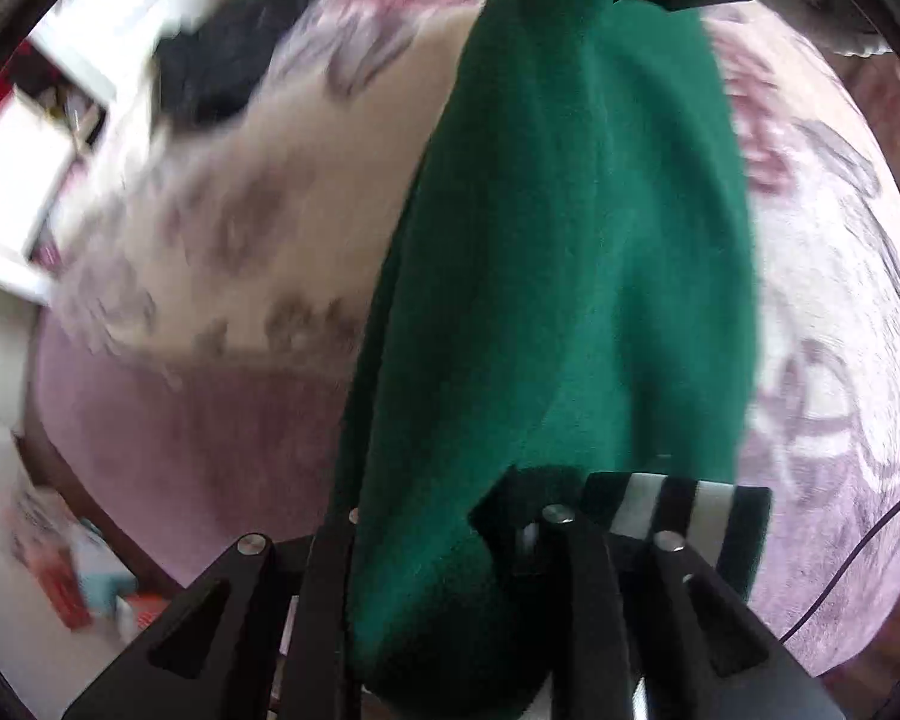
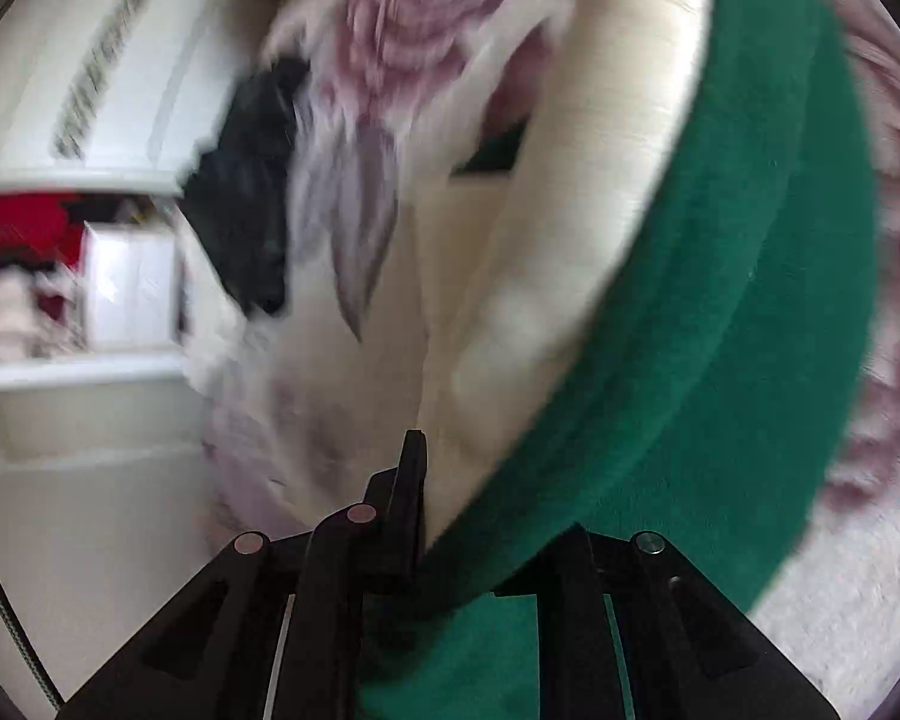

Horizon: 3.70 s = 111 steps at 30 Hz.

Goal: Fold large clothes

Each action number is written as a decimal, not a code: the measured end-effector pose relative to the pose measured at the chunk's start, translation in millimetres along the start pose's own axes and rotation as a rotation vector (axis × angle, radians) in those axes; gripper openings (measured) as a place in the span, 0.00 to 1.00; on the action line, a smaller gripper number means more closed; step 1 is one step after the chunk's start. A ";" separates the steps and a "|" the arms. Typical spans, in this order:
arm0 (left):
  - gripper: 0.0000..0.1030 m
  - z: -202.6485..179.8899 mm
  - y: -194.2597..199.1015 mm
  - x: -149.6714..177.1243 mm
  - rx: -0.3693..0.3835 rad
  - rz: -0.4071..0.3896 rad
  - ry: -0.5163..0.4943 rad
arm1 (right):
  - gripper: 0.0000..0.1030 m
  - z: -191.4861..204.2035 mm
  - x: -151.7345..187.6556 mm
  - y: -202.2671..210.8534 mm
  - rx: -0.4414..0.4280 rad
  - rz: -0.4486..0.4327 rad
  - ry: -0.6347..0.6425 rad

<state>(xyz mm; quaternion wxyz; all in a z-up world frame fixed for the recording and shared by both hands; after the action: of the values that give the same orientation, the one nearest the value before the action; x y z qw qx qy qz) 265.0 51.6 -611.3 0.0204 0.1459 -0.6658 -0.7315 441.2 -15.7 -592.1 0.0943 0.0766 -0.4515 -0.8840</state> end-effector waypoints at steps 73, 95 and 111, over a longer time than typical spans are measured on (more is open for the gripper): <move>1.00 -63.9 -131.2 -309.3 0.278 0.143 -0.064 | 0.39 -123.9 59.7 133.5 0.441 -0.077 -0.272; 1.00 -107.6 -174.7 -410.5 0.232 0.101 -0.093 | 0.39 -225.0 -137.8 36.7 0.408 -0.025 -0.271; 1.00 -95.3 -172.3 -337.5 0.378 0.134 -0.080 | 0.88 -218.9 -111.9 18.4 0.501 0.096 -0.122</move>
<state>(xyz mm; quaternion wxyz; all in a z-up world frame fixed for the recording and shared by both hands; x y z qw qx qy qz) 639.1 54.5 -724.1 0.0148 0.0734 -0.7997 -0.5957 599.9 -171.5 -698.6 0.0869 0.0224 -0.6645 -0.7419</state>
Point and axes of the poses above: each gripper's, at about its wrist camera, not at the fingertips, and y roughly against the way its jaws point, z to its left, x to its underside, the point moved 10 cm from there along -y, roughly the way its jaws point, and after that the axes turned 8 degrees about y, right-handed, at the moved point
